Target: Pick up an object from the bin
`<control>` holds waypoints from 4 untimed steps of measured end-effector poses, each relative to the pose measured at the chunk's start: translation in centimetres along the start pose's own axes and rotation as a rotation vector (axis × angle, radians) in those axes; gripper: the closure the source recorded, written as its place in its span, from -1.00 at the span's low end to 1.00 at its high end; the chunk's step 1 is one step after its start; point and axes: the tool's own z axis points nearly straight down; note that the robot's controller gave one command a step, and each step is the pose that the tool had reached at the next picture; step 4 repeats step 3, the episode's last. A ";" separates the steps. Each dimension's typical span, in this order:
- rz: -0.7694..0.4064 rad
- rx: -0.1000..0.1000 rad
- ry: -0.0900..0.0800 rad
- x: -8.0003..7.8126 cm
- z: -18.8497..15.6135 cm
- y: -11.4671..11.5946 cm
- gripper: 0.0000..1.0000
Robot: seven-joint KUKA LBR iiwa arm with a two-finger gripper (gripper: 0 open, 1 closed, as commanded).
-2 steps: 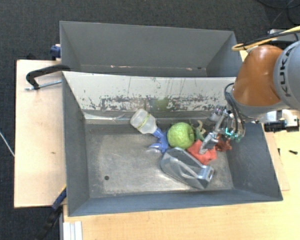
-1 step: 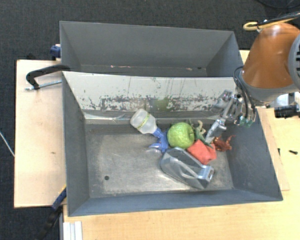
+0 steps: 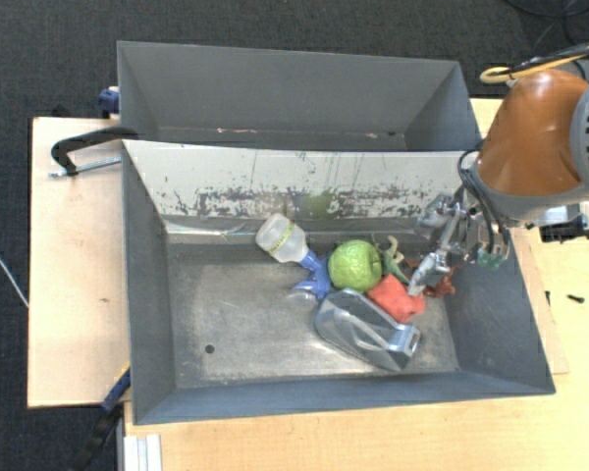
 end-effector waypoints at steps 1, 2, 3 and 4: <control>-0.037 0.002 0.011 0.7 6.4 -0.9 -1.00; 0.079 0.000 0.012 0.4 8.8 -1.5 -1.00; 0.243 0.002 0.017 1.2 8.9 -3.0 1.00; 0.243 0.002 0.017 1.2 8.9 -3.0 1.00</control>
Offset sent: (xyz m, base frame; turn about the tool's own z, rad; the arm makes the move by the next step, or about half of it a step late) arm -0.0072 -0.0200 -0.0936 0.1405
